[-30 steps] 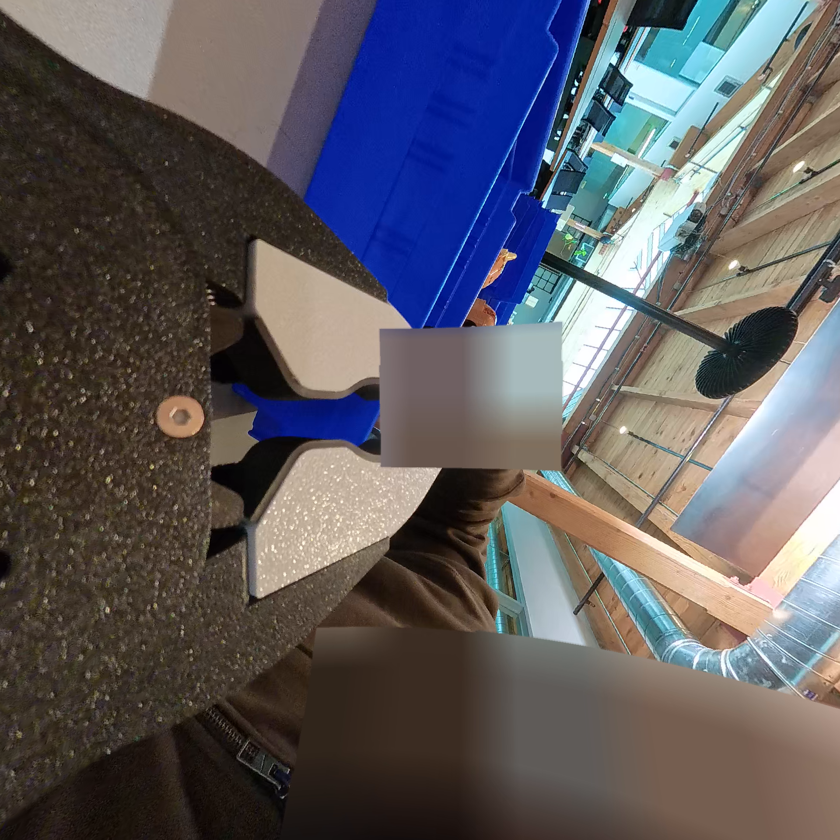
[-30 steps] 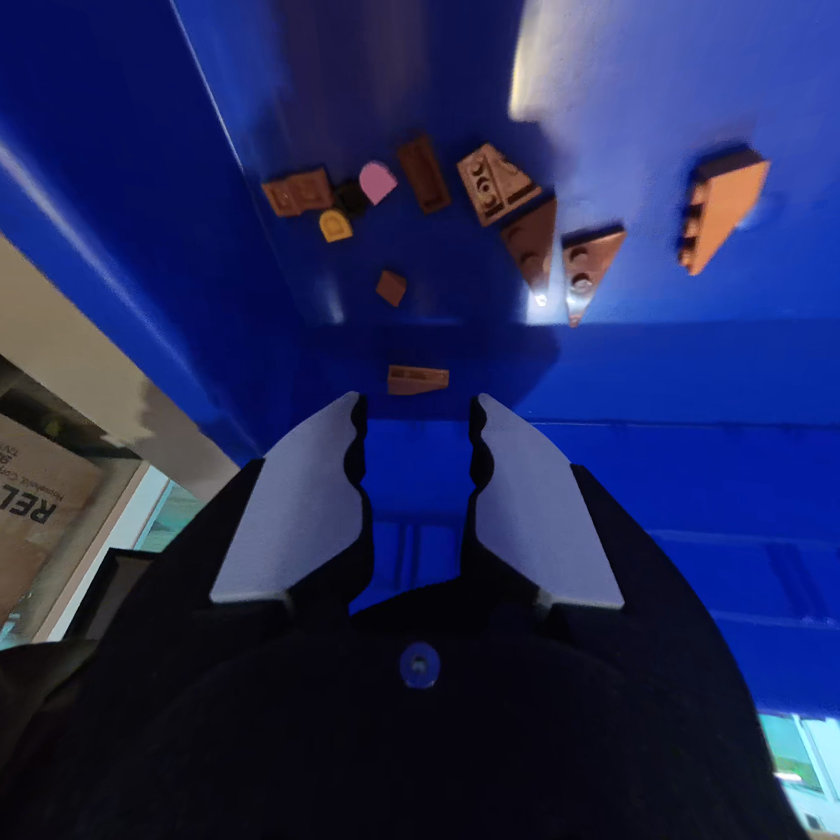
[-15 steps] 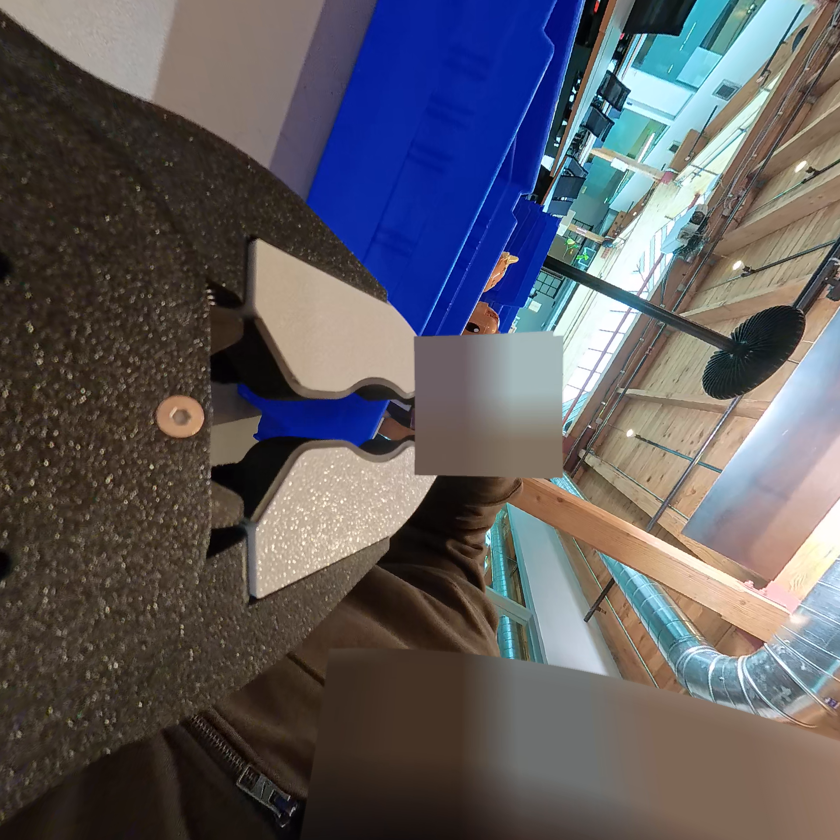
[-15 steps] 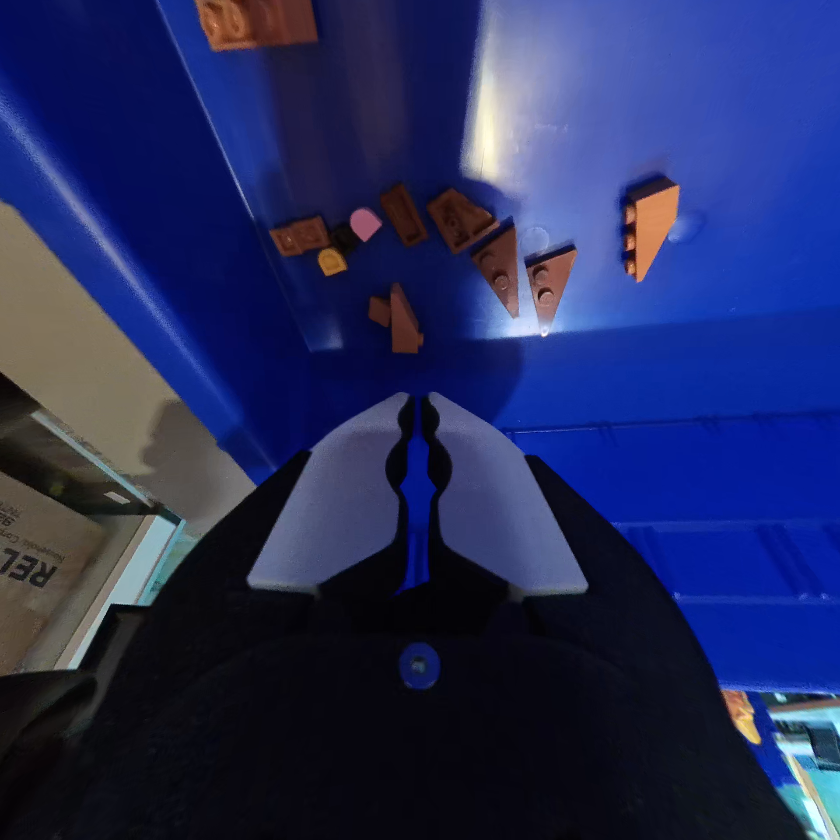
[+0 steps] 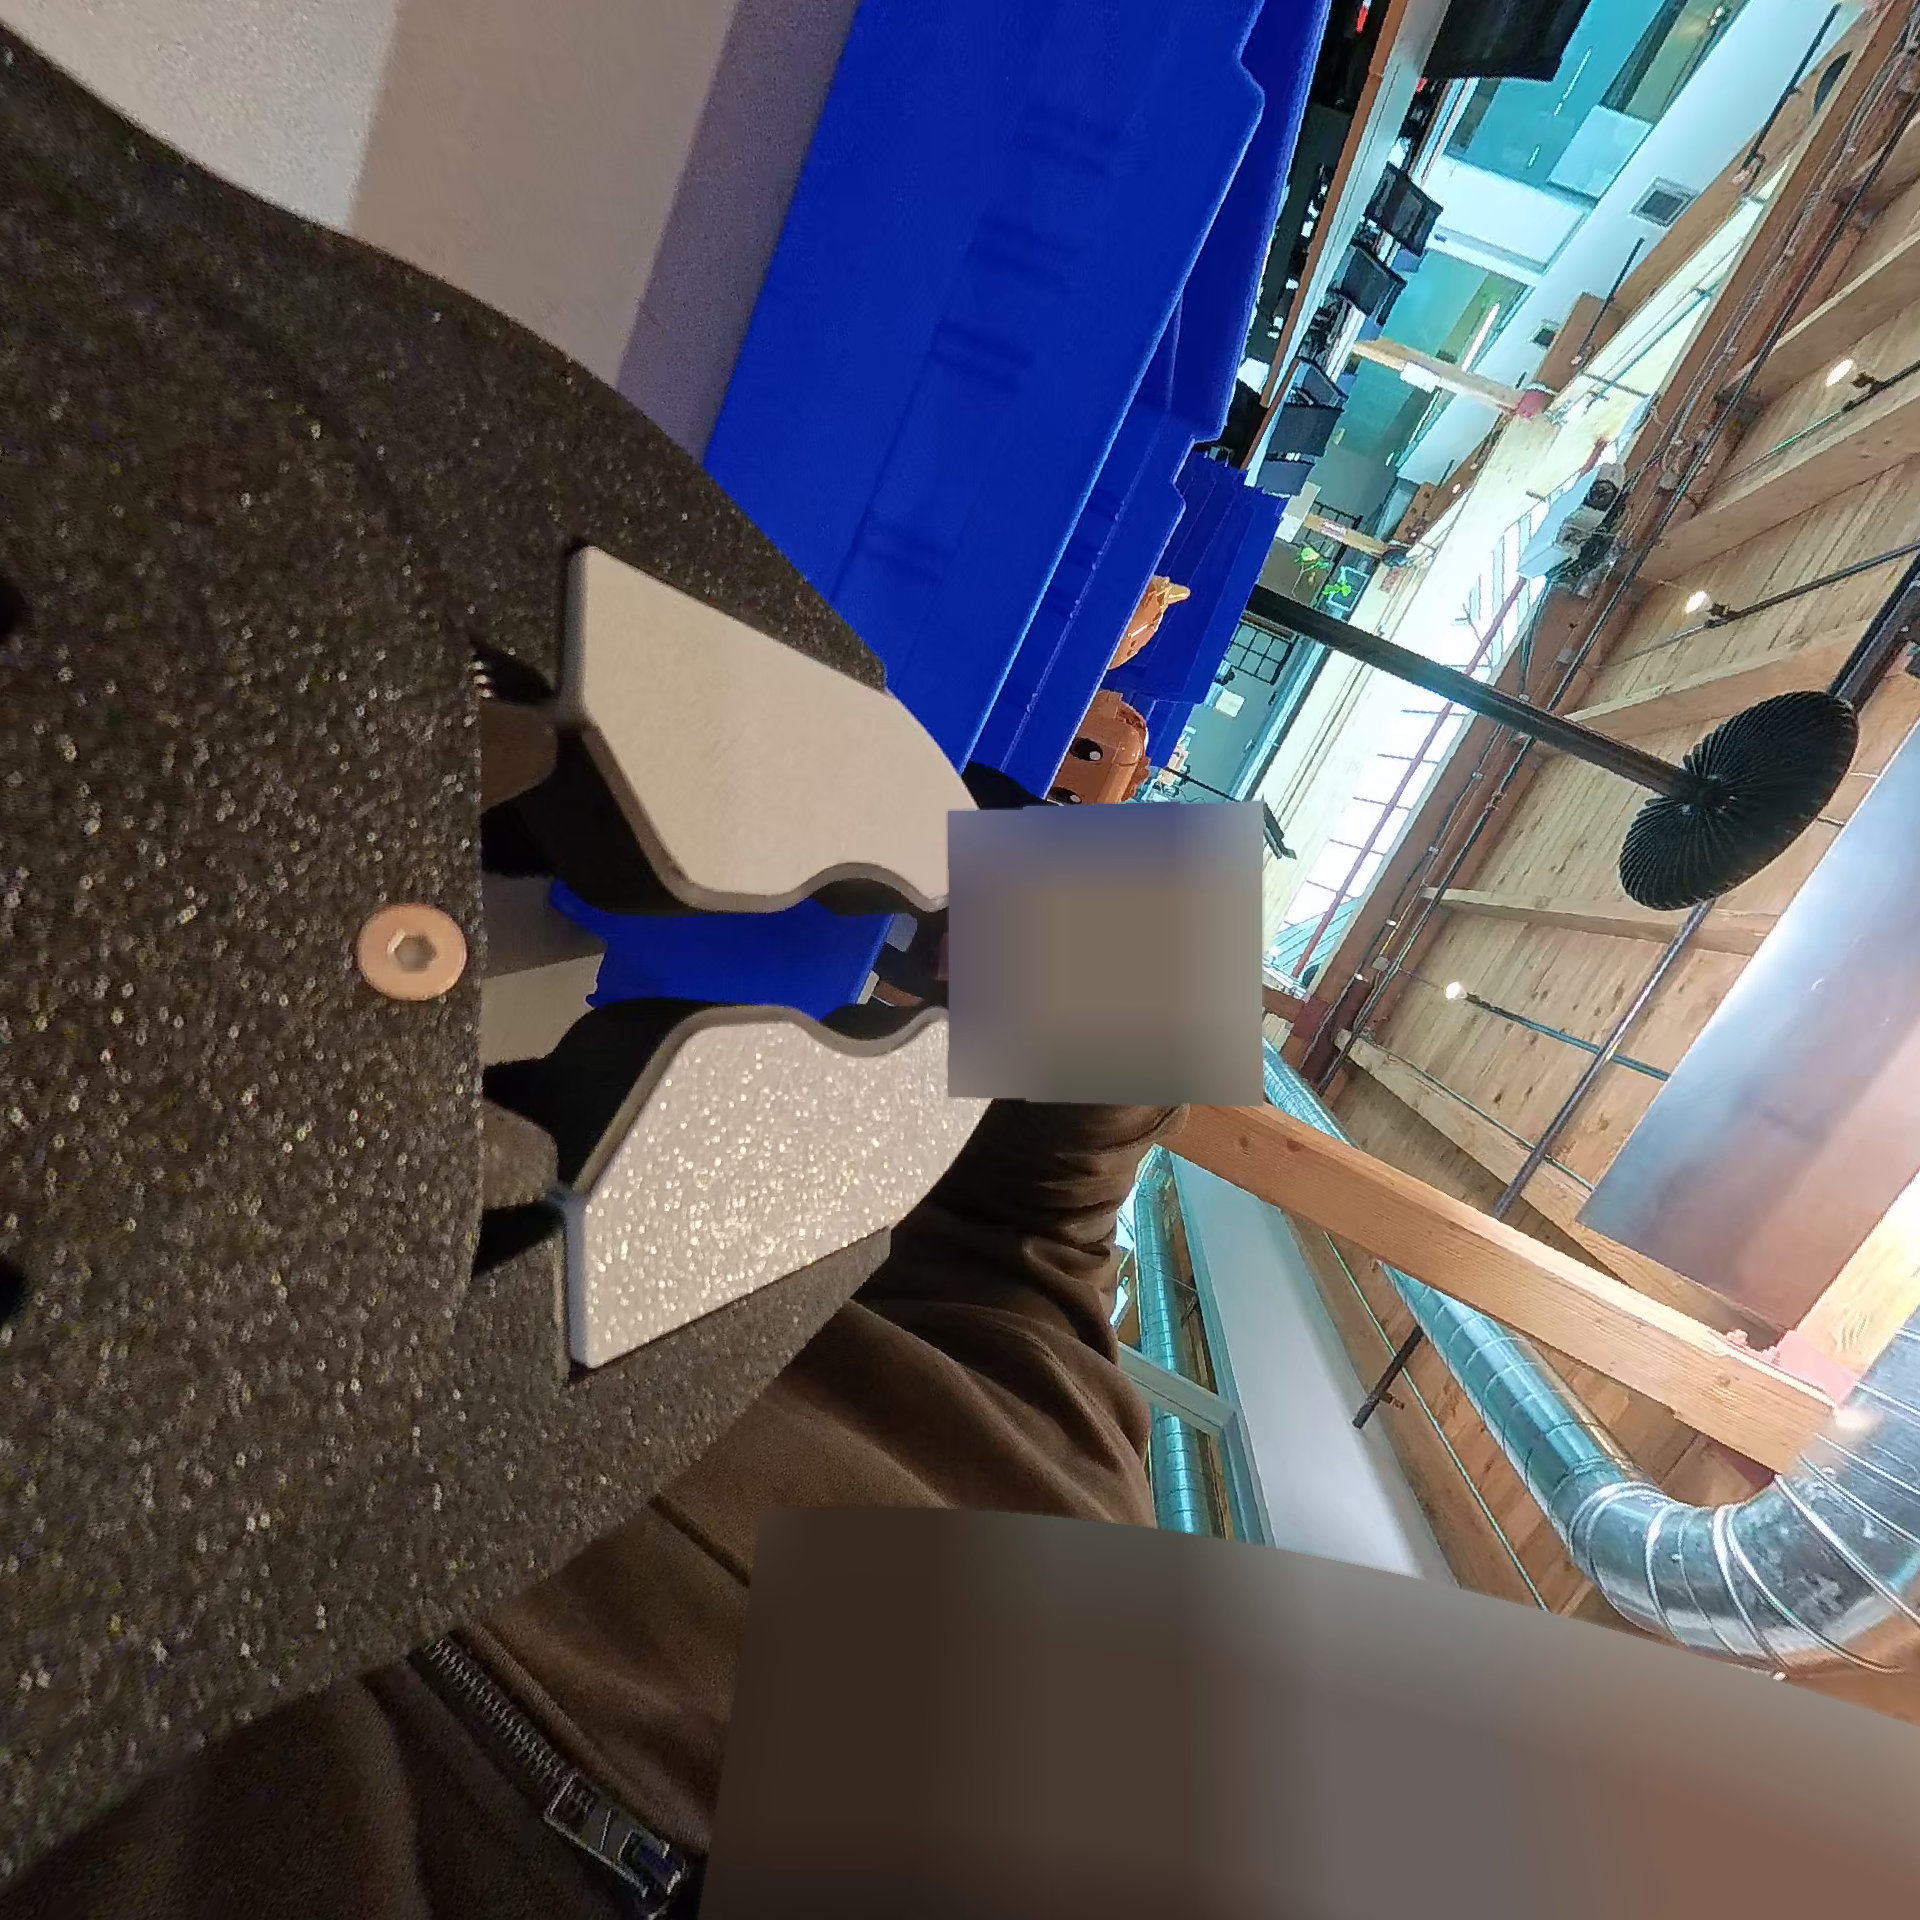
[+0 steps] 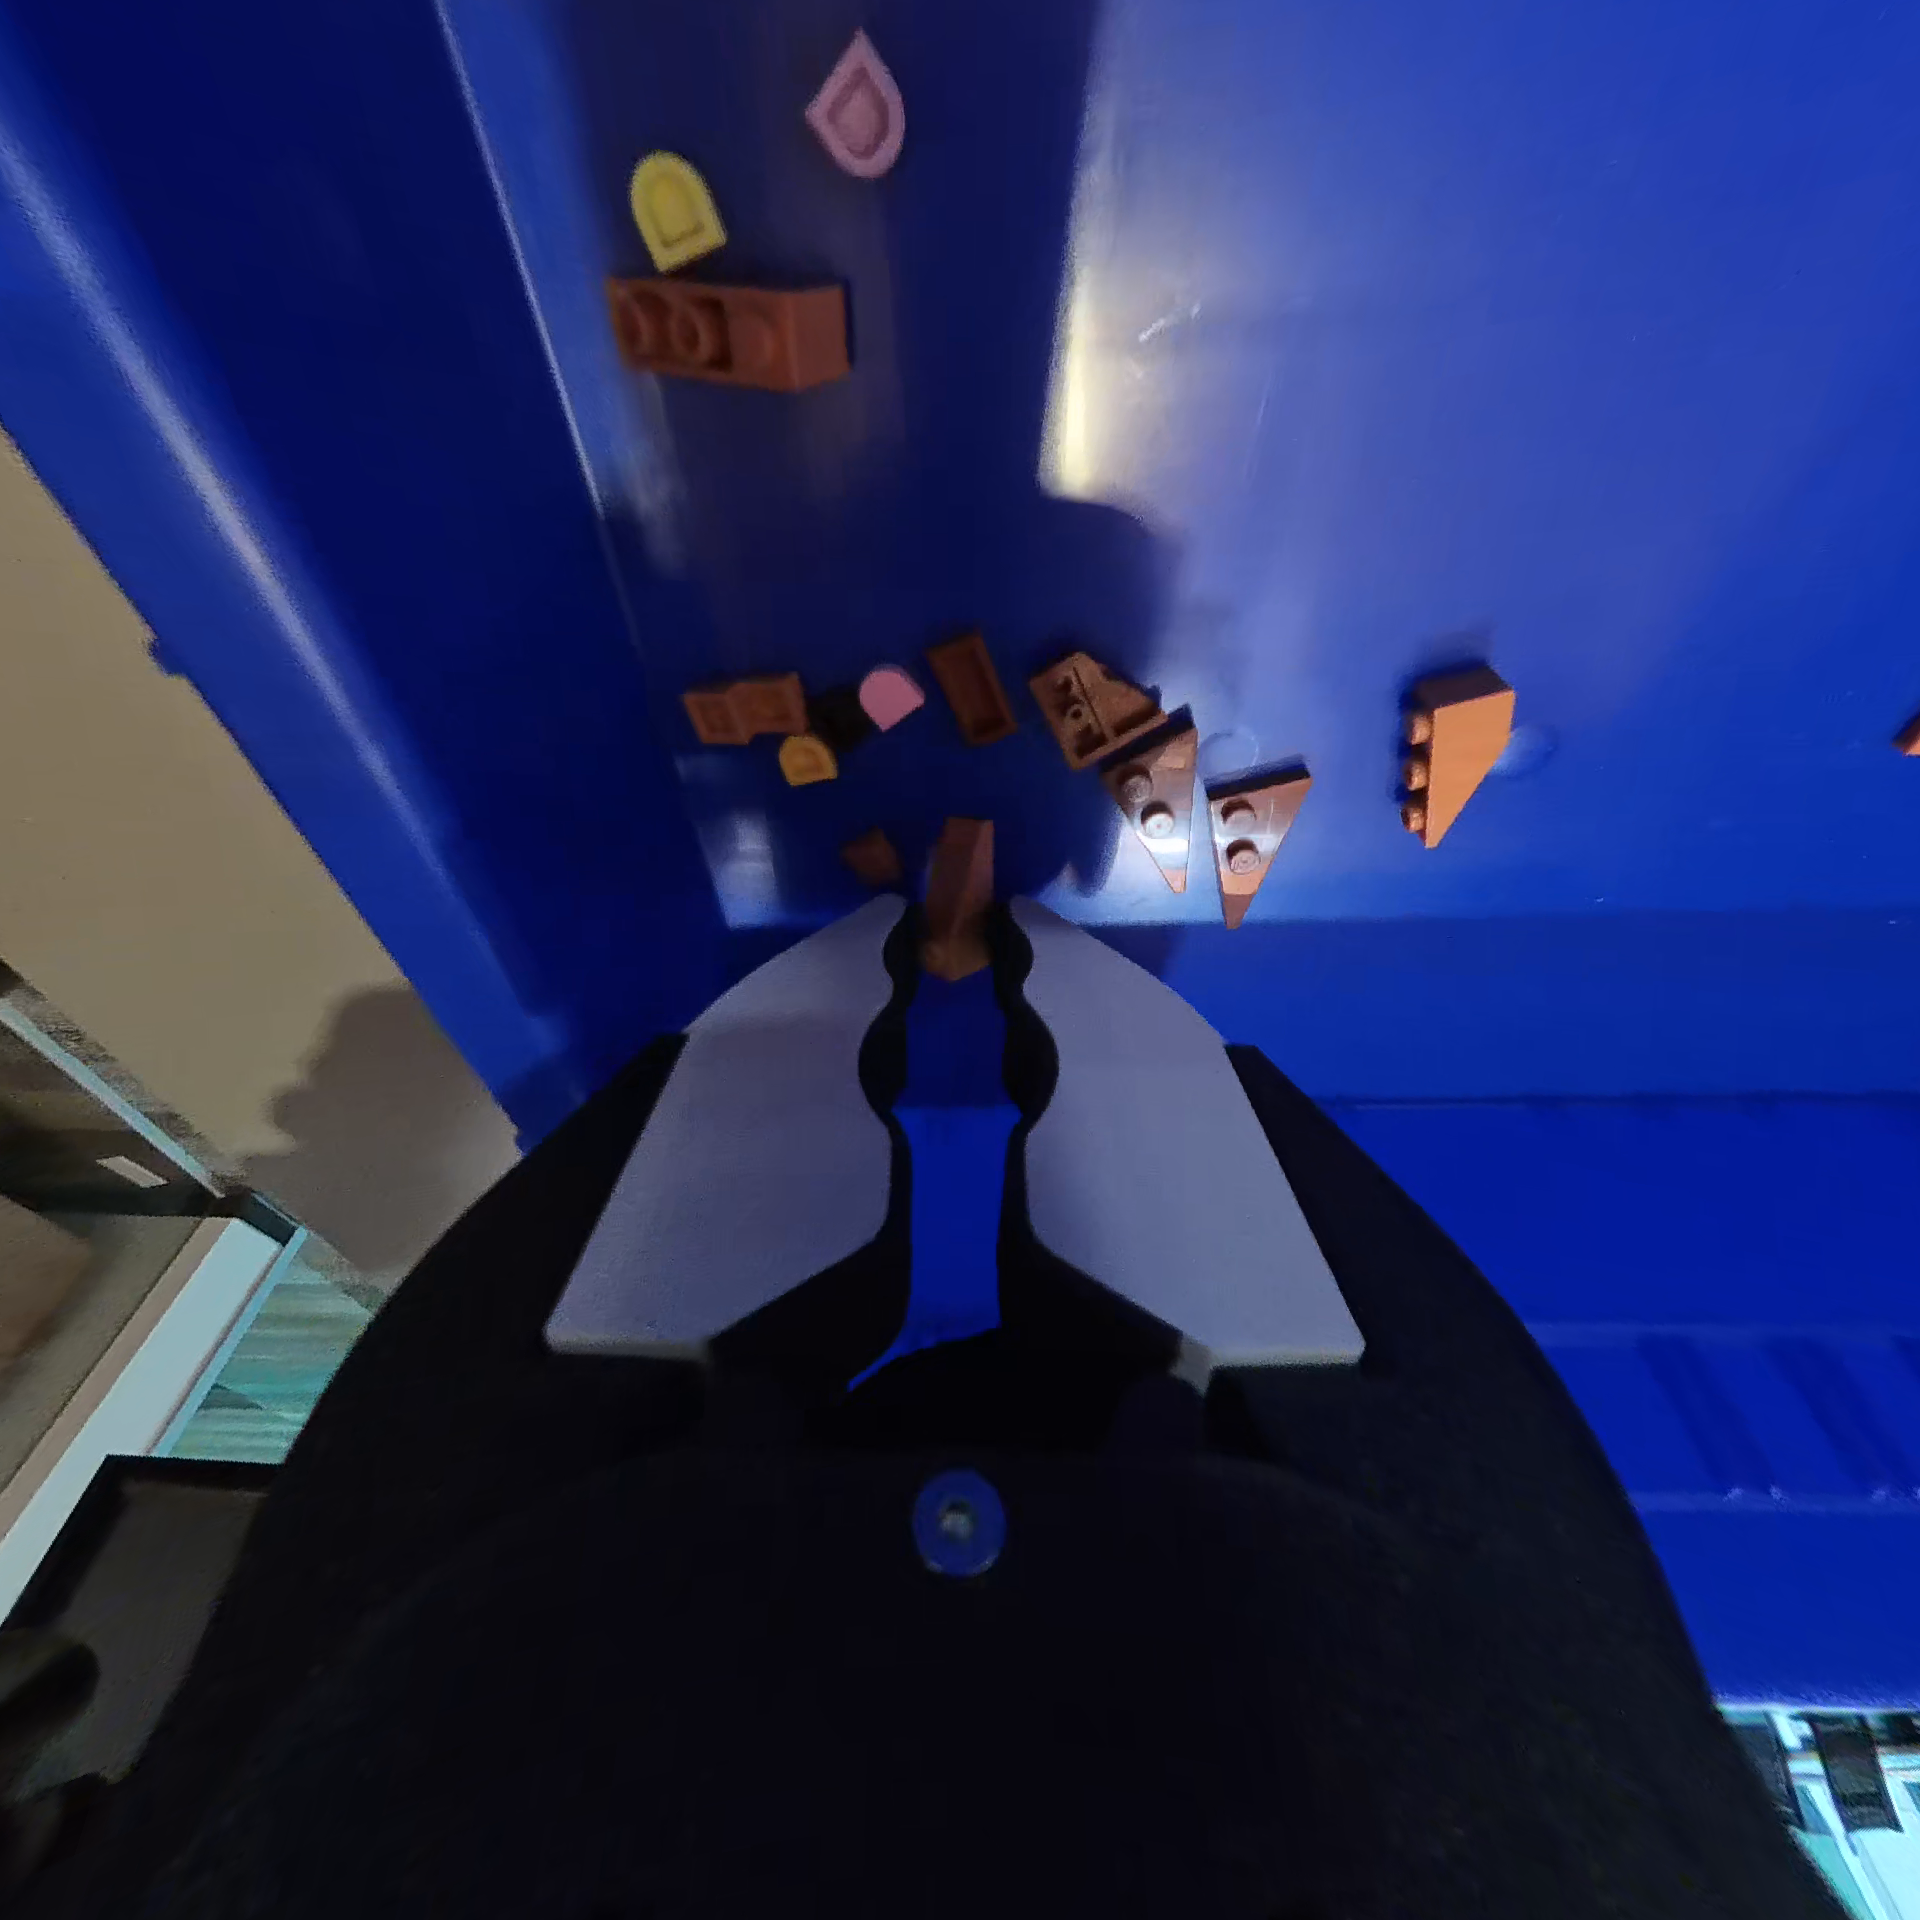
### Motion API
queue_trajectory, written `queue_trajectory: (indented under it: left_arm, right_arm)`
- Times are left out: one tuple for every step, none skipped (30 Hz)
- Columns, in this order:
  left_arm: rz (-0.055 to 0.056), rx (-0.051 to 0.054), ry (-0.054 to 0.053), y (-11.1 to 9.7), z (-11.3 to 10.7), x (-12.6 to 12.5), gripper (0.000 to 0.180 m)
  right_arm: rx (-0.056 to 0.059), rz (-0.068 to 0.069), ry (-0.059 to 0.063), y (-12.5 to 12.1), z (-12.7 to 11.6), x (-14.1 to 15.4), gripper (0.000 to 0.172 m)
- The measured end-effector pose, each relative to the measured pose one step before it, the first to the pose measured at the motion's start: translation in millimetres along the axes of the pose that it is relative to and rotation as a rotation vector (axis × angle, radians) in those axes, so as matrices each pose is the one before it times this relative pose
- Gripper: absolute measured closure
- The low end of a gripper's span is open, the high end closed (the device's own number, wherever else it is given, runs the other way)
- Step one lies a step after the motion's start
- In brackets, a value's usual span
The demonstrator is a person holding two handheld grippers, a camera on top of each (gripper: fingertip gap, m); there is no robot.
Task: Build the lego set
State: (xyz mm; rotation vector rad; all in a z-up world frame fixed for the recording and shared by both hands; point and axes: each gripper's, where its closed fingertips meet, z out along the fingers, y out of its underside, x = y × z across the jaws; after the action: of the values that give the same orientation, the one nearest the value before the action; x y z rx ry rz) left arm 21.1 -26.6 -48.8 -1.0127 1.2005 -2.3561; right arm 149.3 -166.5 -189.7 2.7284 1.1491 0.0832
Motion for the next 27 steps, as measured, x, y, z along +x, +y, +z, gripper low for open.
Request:
queue_trajectory:
  left_arm:
    - [0.0020, -0.0012, -0.0009, 0.01, -0.22, 0.05, 0.168]
    - [0.0011, 0.0002, -0.0003, -0.15, -0.29, 0.15, 0.168]
    - [-0.0006, 0.0012, -0.0009, -0.33, -0.23, -0.10, 0.168]
    - [-0.0015, 0.0016, -0.0003, -0.17, -0.08, -0.13, 0.169]
    - [-0.0004, 0.0006, -0.0004, -0.20, -0.14, -0.06, 0.169]
    - [0.0013, -0.0002, -0.0007, -0.12, -0.15, 0.12, 0.169]
    - [0.0031, -0.0020, -0.0011, -0.06, -0.24, 0.26, 0.169]
    - [0.0040, -0.0006, -0.0011, -0.43, -0.36, 0.27, 0.169]
    - [0.0026, 0.0004, -0.0010, -0.61, -0.45, 0.23, 0.169]
    - [-0.0003, 0.0019, -0.0006, -0.51, -0.47, -0.23, 0.169]
    - [-0.0044, 0.0033, -0.0006, -0.45, -0.23, -0.52, 0.169]
    - [-0.0068, 0.0022, 0.0007, 0.11, 0.01, -0.60, 0.169]
    - [-0.0055, 0.0002, 0.0009, 0.51, 0.28, -0.54, 0.169]
    - [-0.0033, -0.0003, 0.0015, 0.31, 0.41, -0.13, 0.169]
    - [-0.0011, 0.0002, 0.0018, 0.09, 0.34, 0.21, 0.169]
    - [0.0003, 0.0007, 0.0003, 0.03, 0.17, 0.13, 0.169]
    - [0.0003, 0.0006, -0.0008, 0.00, 0.00, -0.17, 0.169]
    - [0.0004, 0.0017, -0.0014, -0.26, -0.10, -0.30, 0.169]
    - [0.0002, 0.0032, -0.0026, -0.49, -0.30, -0.45, 0.169]
    - [0.0013, 0.0035, -0.0029, -0.69, -0.33, -0.35, 0.169]
    - [0.0037, 0.0032, -0.0030, -0.73, -0.43, -0.17, 0.169]
    - [0.0044, 0.0032, -0.0034, -0.80, -0.54, -0.09, 0.169]
    - [0.0041, 0.0035, -0.0027, -0.86, -0.45, -0.05, 0.169]
    - [0.0029, 0.0027, -0.0020, -0.68, -0.40, -0.07, 0.169]
    - [0.0015, 0.0004, -0.0012, -0.33, -0.21, -0.09, 0.169]
    - [-0.0005, -0.0005, 0.0007, 0.00, -0.02, 0.00, 0.169]
    - [-0.0007, -0.0008, 0.0003, 0.25, 0.10, -0.04, 0.169]
  right_arm:
    - [0.0030, 0.0070, 0.0012, 1.63, -0.94, 0.25, 0.158]
    - [0.0064, 0.0098, 0.0040, 1.73, -2.12, 0.42, 0.159]
    - [0.0189, 0.0130, 0.0033, 0.81, -4.18, -0.11, 0.159]
    - [0.0341, 0.0203, 0.0000, -0.35, -6.91, -1.19, 0.159]
    - [0.0514, 0.0242, -0.0009, -1.78, -9.89, -2.66, 0.159]
    - [0.0746, 0.0203, -0.0074, -4.54, -12.00, -5.54, 0.159]
    - [0.0880, 0.0146, -0.0181, -6.25, -12.53, -9.56, 0.159]
    - [0.0875, 0.0076, -0.0247, -6.40, -11.01, -13.06, 0.159]
    - [0.0748, 0.0048, -0.0211, -5.34, -8.00, -14.43, 0.159]
    - [0.0513, 0.0070, -0.0155, -3.20, -3.90, -14.41, 0.159]
    - [0.0294, 0.0019, -0.0200, -0.90, 0.18, -15.40, 0.159]
    - [0.0142, -0.0066, -0.0226, 0.29, 3.77, -15.52, 0.159]
    - [0.0089, -0.0136, -0.0214, -0.16, 7.39, -14.03, 0.159]
    - [0.0111, -0.0068, -0.0121, -1.84, 10.75, -10.19, 0.159]
    - [-0.0013, 0.0088, 0.0009, -1.26, 13.26, -5.03, 0.159]
    - [-0.0136, 0.0090, 0.0256, -0.20, 13.68, 1.08, 0.159]
    - [-0.0122, 0.0106, 0.0609, -0.66, 12.00, 8.56, 0.159]
    - [-0.0096, 0.0263, 0.0809, -1.18, 9.35, 14.37, 0.159]
    - [0.0075, 0.0277, 0.0440, -3.41, 6.89, 10.71, 0.160]
    - [0.0317, 0.0407, 0.0263, -6.70, 3.97, 8.23, 0.160]
    - [0.0282, 0.0339, 0.0510, -6.54, 1.87, 13.07, 0.159]
    - [0.0199, 0.0196, 0.0668, -5.21, 0.73, 16.14, 0.160]
    - [0.0155, 0.0162, 0.0627, -4.05, 0.77, 16.84, 0.160]
    - [0.0137, 0.0223, 0.0479, -3.47, 1.72, 16.18, 0.160]
    - [0.0099, 0.0238, 0.0318, -2.89, 3.20, 14.90, 0.160]
    - [0.0018, 0.0226, 0.0214, -1.72, 4.98, 13.68, 0.160]
    - [-0.0001, 0.0149, 0.0182, -1.57, 6.36, 12.98, 0.160]
